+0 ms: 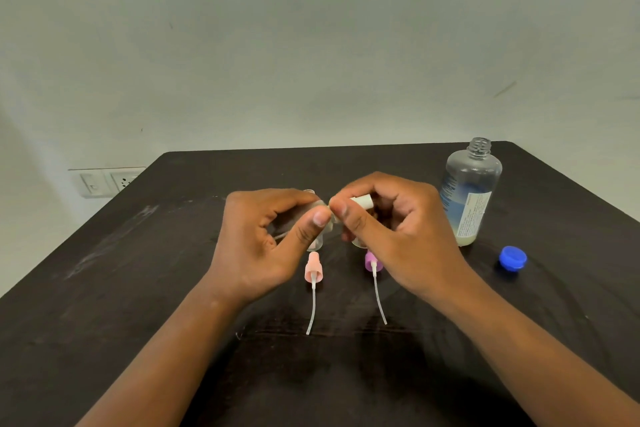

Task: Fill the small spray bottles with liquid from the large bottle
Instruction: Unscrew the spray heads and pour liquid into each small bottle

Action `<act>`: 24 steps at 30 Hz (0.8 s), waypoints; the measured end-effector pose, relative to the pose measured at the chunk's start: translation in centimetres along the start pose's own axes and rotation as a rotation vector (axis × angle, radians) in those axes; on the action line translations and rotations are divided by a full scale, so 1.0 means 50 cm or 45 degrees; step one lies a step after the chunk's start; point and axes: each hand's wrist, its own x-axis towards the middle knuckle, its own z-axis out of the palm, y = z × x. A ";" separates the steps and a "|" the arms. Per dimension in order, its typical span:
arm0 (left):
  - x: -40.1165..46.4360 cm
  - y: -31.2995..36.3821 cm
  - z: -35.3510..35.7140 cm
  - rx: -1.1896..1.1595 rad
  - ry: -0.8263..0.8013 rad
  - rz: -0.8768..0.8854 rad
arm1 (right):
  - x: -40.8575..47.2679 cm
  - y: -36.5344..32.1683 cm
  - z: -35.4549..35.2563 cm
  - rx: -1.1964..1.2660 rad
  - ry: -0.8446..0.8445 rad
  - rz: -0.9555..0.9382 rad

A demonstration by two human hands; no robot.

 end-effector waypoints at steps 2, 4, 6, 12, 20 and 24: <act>-0.001 -0.001 -0.002 -0.023 0.021 -0.004 | 0.002 0.005 -0.002 0.038 -0.042 -0.041; 0.000 -0.004 -0.005 -0.041 0.040 -0.014 | 0.004 0.008 -0.005 0.093 -0.088 -0.073; -0.001 -0.007 -0.006 -0.022 0.041 -0.015 | 0.004 0.007 -0.007 0.132 -0.122 -0.080; -0.002 -0.005 0.000 -0.036 -0.011 -0.017 | 0.001 -0.003 -0.004 0.006 0.000 0.052; -0.001 -0.015 -0.017 -0.047 0.128 -0.078 | 0.007 0.004 -0.014 0.244 0.135 -0.119; 0.003 -0.027 -0.031 -0.023 0.337 -0.154 | 0.017 0.008 -0.023 0.477 0.403 -0.078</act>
